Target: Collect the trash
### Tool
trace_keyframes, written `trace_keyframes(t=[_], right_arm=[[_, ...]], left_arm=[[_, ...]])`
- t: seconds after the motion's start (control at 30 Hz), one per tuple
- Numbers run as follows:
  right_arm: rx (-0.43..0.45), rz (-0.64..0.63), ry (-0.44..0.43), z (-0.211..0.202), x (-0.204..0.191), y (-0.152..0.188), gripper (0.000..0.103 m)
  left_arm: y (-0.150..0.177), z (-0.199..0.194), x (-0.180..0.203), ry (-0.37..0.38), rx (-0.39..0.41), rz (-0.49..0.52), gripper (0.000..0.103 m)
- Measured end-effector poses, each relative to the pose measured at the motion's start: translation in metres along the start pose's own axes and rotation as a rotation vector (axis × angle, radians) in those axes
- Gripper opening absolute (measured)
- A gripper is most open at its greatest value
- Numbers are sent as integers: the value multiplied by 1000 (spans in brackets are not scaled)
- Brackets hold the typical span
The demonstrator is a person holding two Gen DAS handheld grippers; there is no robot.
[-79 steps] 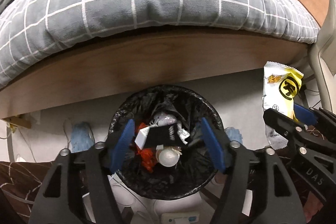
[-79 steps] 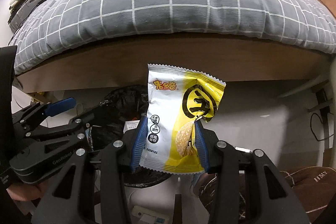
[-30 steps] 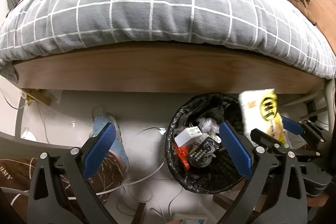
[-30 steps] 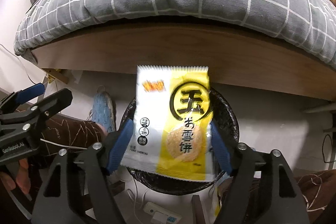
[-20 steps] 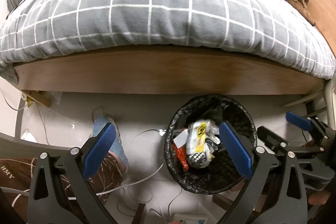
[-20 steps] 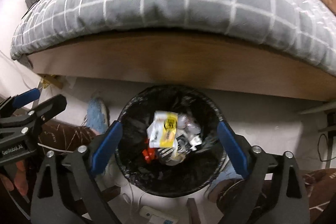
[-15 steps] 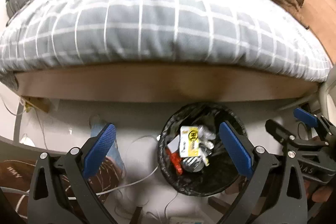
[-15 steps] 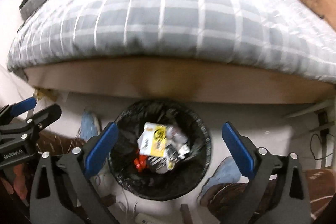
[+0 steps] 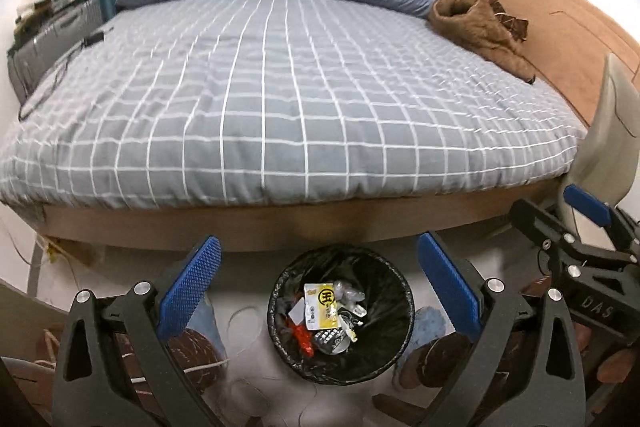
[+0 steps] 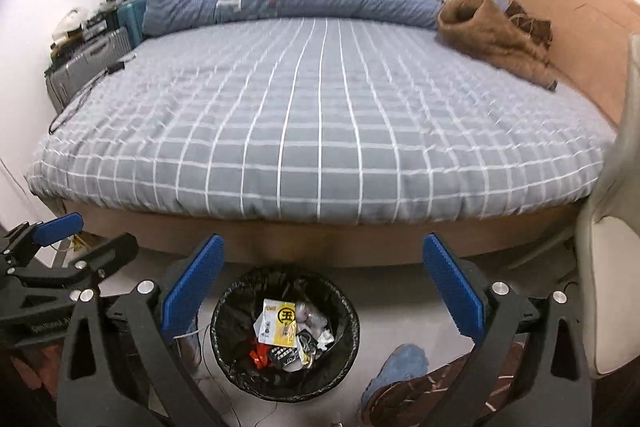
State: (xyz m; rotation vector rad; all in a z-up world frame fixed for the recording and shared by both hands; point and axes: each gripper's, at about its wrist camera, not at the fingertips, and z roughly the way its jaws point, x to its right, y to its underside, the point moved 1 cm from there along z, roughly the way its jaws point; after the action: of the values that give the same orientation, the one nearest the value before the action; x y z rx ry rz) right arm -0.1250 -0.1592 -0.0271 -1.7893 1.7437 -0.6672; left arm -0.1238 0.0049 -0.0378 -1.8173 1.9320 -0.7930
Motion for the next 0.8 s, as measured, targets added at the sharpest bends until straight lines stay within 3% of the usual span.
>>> trace_keyframes(t=[0.37, 0.8], right_arm=[[51, 10, 1, -58, 4, 0, 95], [37, 6, -6, -58, 2, 3, 95]], left_arm=[[5, -44, 9, -2, 52, -1, 97], [8, -42, 6, -22, 50, 0, 97]])
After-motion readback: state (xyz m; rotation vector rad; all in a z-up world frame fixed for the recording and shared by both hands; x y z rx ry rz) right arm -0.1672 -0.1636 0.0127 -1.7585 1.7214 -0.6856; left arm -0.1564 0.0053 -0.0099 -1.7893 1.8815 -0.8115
